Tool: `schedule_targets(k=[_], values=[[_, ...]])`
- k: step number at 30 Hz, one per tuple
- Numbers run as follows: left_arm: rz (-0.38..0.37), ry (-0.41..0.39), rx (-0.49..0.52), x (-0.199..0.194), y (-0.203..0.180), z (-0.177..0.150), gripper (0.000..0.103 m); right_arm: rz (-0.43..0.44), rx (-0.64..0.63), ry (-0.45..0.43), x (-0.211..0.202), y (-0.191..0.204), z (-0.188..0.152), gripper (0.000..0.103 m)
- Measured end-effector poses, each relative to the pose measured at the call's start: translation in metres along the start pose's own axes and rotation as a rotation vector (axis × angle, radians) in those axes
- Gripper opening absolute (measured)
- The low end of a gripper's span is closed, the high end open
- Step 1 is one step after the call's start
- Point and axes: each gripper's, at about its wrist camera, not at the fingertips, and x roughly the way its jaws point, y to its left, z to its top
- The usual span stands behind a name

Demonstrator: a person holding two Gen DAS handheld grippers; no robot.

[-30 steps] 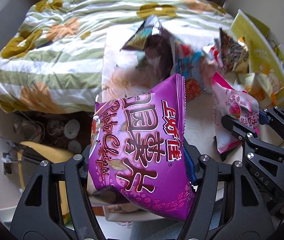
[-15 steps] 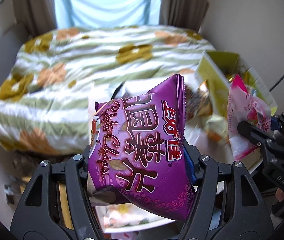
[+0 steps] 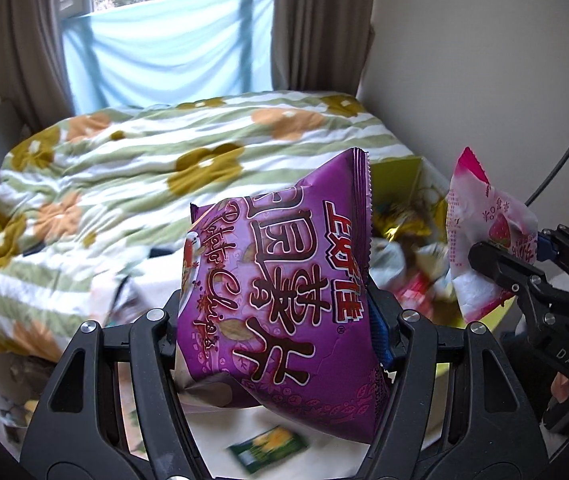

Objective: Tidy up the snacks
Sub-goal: 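Lift and carry both bags over the yellow-green box, then open the left tool to drop the purple bag while the right tool drops the pink bag into the box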

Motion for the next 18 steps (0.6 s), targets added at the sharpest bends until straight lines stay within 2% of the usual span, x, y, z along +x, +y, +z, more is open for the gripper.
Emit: schedule_targets(k=[9, 18], values=[[0.014, 0.052, 0.003, 0.081, -0.084, 0.046, 0.064, 0.038, 0.006, 0.053, 0.033, -0.097, 0.011, 0.036], [0.047, 0.146, 0.057, 0.153, -0.134, 0.068, 0.065, 0.053, 0.032, 0.126, 0.065, -0.143, 0.007, 0.036]])
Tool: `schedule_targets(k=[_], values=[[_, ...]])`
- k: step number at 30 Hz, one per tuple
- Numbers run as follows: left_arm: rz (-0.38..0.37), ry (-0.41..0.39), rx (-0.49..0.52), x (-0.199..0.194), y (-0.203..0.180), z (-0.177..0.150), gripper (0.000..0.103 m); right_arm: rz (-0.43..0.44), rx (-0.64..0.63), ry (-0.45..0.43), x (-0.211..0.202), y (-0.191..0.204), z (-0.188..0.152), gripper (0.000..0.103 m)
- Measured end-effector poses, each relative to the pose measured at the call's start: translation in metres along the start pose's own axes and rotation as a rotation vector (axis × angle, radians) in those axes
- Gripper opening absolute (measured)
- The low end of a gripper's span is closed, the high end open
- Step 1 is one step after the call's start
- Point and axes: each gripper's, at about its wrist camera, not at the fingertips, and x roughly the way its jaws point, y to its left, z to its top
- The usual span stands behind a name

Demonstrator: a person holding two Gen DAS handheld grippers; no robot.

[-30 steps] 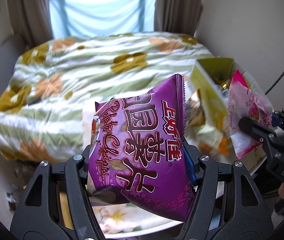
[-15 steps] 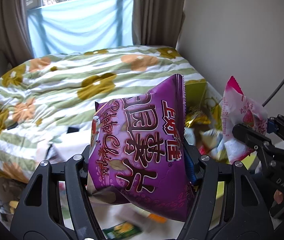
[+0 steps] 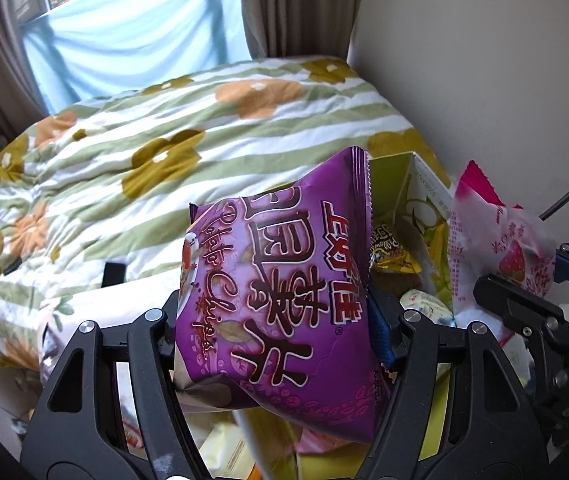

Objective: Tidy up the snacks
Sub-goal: 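Open the left tool to drop the purple bag while the right tool drops the pink bag into the box, then move both tools back over the remaining snacks on the table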

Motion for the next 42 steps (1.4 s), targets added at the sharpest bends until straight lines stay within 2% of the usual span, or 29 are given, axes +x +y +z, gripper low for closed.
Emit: schedule_targets(k=[1, 3, 4, 5, 9, 18, 23, 28, 31, 33, 35, 42], values=[[0.007, 0.008, 0.002, 0.006, -0.002, 0.002, 0.069, -0.001, 0.006, 0.004, 0.002, -0.004, -0.001, 0.036], [0.009, 0.021, 0.015, 0.016, -0.006, 0.005, 0.086, -0.004, 0.022, 0.010, 0.006, -0.009, -0.002, 0.036], [0.019, 0.021, 0.020, 0.016, -0.009, 0.004, 0.101, -0.004, 0.034, 0.012, 0.008, -0.012, -0.002, 0.036], [0.032, 0.018, 0.025, 0.017, -0.010, 0.003, 0.103, -0.004, 0.046, 0.014, 0.009, -0.016, -0.004, 0.036], [0.015, 0.035, 0.030, 0.018, -0.013, -0.003, 0.103, -0.015, 0.081, 0.026, 0.013, -0.025, -0.006, 0.036], [0.005, 0.042, -0.003, -0.006, 0.009, -0.033, 0.103, -0.015, 0.146, 0.046, 0.010, -0.030, -0.005, 0.036], [-0.030, 0.029, -0.052, -0.019, 0.025, -0.045, 0.103, -0.017, 0.149, 0.057, 0.024, -0.036, 0.009, 0.036], [-0.009, 0.034, -0.063, -0.022, 0.039, -0.051, 0.103, -0.012, 0.151, 0.100, 0.044, -0.034, 0.014, 0.036], [-0.010, 0.044, -0.080, -0.018, 0.045, -0.053, 0.103, 0.002, 0.148, 0.112, 0.051, -0.032, 0.015, 0.052], [-0.031, 0.049, -0.098, -0.016, 0.050, -0.057, 0.103, 0.012, 0.154, 0.117, 0.052, -0.030, 0.012, 0.089], [-0.037, 0.054, -0.110, -0.015, 0.053, -0.062, 0.103, 0.020, 0.161, 0.105, 0.049, -0.030, 0.006, 0.102], [-0.019, 0.057, -0.131, -0.017, 0.057, -0.071, 0.103, -0.003, 0.165, 0.098, 0.039, -0.033, -0.011, 0.103]])
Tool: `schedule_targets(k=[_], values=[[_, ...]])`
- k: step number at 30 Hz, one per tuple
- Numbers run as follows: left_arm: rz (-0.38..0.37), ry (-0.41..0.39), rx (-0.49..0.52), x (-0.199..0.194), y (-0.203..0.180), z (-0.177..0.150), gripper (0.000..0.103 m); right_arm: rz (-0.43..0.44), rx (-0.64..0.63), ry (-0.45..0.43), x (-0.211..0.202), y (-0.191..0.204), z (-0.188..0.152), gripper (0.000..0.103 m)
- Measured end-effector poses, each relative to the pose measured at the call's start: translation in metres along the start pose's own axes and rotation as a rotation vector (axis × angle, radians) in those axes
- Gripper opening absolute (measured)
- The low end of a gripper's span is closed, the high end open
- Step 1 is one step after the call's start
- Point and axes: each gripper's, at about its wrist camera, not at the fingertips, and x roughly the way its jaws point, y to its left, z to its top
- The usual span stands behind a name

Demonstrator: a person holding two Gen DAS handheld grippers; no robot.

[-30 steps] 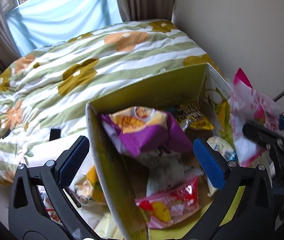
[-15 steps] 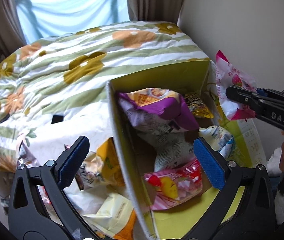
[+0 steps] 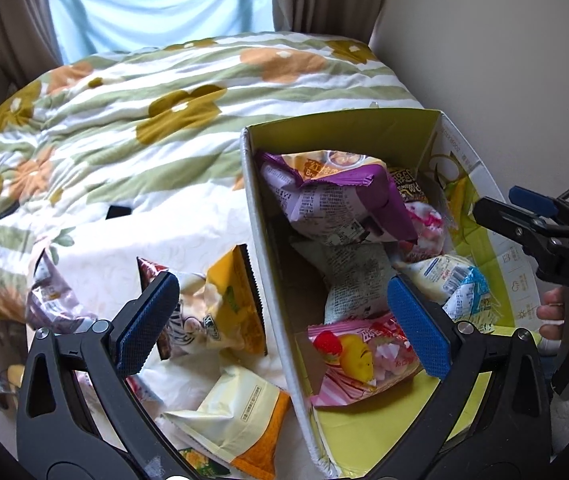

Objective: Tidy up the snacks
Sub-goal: 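Move both tools back over the remaining snacks on the table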

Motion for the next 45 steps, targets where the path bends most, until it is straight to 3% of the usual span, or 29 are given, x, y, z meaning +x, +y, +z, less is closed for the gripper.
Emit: schedule_targets(k=[12, 15, 22, 29, 35, 45], values=[[0.020, -0.102, 0.007, -0.056, -0.014, -0.007, 0.103, 0.040, -0.038, -0.099, -0.050, 0.003, -0.003, 0.103], [0.063, -0.150, 0.000, -0.084, -0.009, -0.015, 0.103, 0.044, -0.082, -0.112, -0.062, 0.010, -0.006, 0.103], [0.136, -0.195, -0.080, -0.130, 0.027, -0.048, 0.103, 0.104, -0.143, -0.136, -0.083, 0.036, -0.015, 0.103], [0.179, -0.185, -0.166, -0.143, 0.073, -0.088, 0.103, 0.119, -0.200, -0.187, -0.099, 0.078, -0.035, 0.103], [0.158, -0.153, -0.201, -0.141, 0.118, -0.115, 0.103, 0.124, -0.188, -0.198, -0.101, 0.119, -0.054, 0.103], [0.024, -0.082, -0.193, -0.129, 0.204, -0.149, 0.103, 0.051, -0.033, -0.162, -0.075, 0.189, -0.093, 0.103]])
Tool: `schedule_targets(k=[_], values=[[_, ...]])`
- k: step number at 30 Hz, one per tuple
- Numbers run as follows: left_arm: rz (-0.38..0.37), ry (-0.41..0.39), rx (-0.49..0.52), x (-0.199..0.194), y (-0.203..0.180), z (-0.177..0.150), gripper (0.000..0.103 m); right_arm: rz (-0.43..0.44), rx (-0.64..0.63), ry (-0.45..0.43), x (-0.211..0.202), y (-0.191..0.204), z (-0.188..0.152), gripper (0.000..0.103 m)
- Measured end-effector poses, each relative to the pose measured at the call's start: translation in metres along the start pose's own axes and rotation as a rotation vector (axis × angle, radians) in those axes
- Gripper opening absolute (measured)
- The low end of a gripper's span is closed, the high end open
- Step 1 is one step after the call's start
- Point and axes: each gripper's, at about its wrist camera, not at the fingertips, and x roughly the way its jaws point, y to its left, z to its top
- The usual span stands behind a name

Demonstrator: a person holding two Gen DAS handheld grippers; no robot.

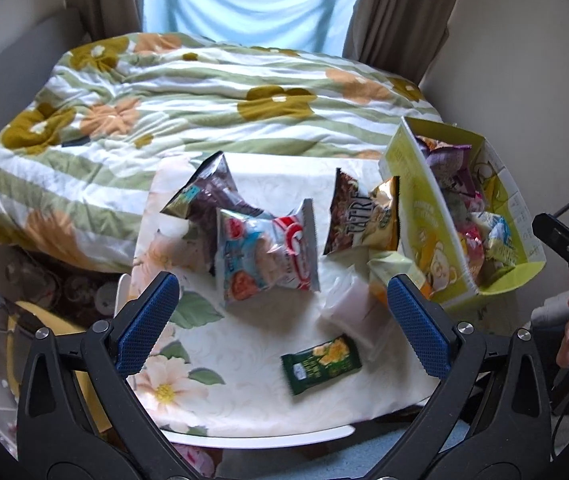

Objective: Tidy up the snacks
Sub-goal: 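Move both tools back over the remaining snacks on the table, then grasp the red-white shrimp flakes bag with the left tool while the right tool grasps the cream-orange bag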

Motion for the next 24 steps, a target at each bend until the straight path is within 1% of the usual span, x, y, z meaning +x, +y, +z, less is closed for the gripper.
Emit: schedule_targets(k=[2, 4, 6, 9, 13, 15, 18, 22, 24], values=[[-0.016, 0.009, 0.019, 0.004, 0.016, 0.000, 0.103, -0.020, 0.034, 0.006, 0.004, 0.010, -0.007, 0.103], [-0.027, 0.012, 0.058, 0.007, 0.025, 0.000, 0.103, -0.037, 0.078, 0.015, 0.009, 0.020, -0.015, 0.103], [-0.016, 0.017, 0.131, 0.013, 0.031, 0.001, 0.103, -0.071, 0.115, 0.025, 0.015, 0.032, -0.024, 0.103], [0.007, 0.024, 0.271, 0.025, 0.032, 0.000, 0.103, -0.113, 0.157, 0.036, 0.023, 0.044, -0.037, 0.103], [0.028, 0.022, 0.479, 0.046, 0.025, -0.004, 0.103, -0.171, 0.217, 0.050, 0.036, 0.058, -0.053, 0.103], [0.040, 0.011, 0.582, 0.057, 0.018, -0.007, 0.103, -0.205, 0.245, 0.055, 0.043, 0.063, -0.059, 0.103], [0.044, -0.016, 0.717, 0.072, 0.005, -0.012, 0.103, -0.232, 0.285, 0.061, 0.053, 0.068, -0.064, 0.103], [0.068, -0.049, 0.868, 0.090, -0.013, -0.017, 0.103, -0.280, 0.315, 0.069, 0.068, 0.073, -0.068, 0.103], [0.081, -0.058, 0.927, 0.098, -0.020, -0.019, 0.103, -0.297, 0.337, 0.076, 0.075, 0.072, -0.070, 0.103]])
